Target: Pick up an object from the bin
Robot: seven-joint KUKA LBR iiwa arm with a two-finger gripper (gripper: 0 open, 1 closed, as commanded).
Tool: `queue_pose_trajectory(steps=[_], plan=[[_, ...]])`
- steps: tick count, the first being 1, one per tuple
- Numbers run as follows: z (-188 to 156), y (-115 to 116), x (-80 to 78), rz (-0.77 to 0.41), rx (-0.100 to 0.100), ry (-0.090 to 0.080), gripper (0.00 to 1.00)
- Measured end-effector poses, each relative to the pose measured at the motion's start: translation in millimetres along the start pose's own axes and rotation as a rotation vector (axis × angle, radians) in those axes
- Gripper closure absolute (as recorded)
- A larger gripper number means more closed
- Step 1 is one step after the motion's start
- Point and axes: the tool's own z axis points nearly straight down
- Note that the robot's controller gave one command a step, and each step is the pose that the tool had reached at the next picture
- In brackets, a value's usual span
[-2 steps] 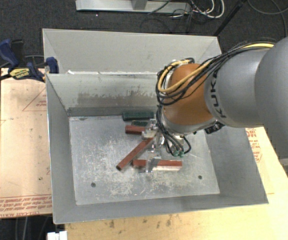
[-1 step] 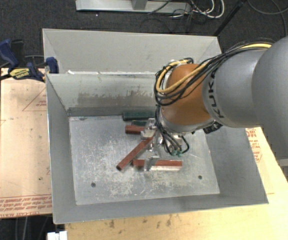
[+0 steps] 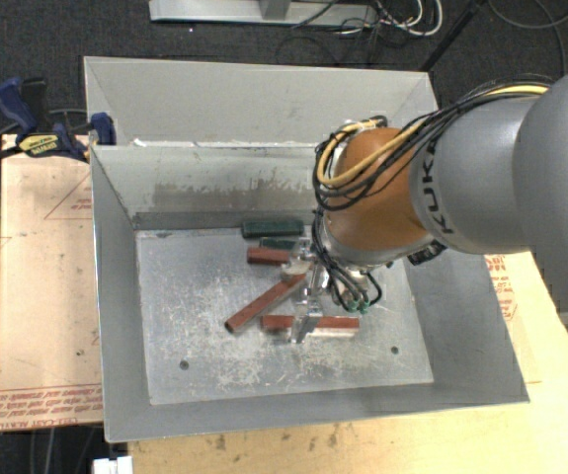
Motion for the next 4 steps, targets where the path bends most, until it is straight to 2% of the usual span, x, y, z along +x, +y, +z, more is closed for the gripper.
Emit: queue_pose_trajectory(steps=[1,2,3,4], plan=[[17.0,-2.0,0.2,0.144,-0.008,-0.015,0.0],[17.0,-3.2,-1.0,0.116,-0.008,-0.042,1.0],[17.0,-3.2,-0.9,0.116,-0.008,-0.041,1.0],[15.0,-3.0,-1.1,0.116,-0.007,-0.031,1.0]])
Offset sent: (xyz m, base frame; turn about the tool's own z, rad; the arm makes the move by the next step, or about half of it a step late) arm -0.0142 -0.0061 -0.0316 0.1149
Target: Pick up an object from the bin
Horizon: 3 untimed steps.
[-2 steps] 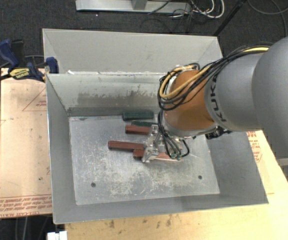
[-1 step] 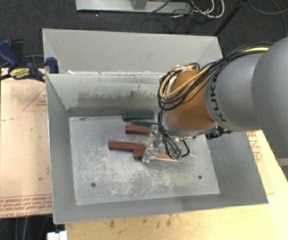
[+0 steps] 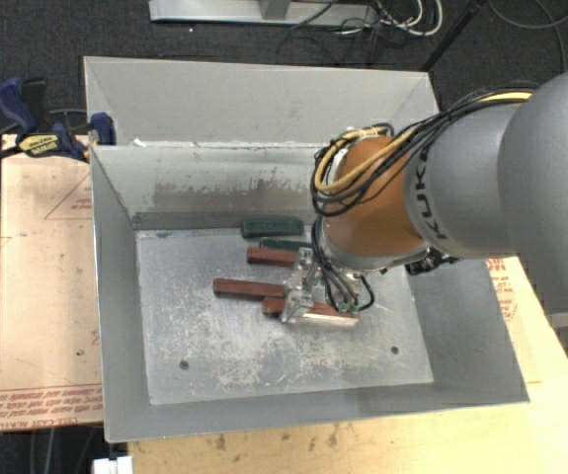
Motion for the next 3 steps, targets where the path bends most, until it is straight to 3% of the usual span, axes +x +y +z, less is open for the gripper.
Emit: queue_pose_trajectory(steps=[3], plan=[[-28.1,-0.6,4.9,-0.002,0.012,0.047,1.0]])
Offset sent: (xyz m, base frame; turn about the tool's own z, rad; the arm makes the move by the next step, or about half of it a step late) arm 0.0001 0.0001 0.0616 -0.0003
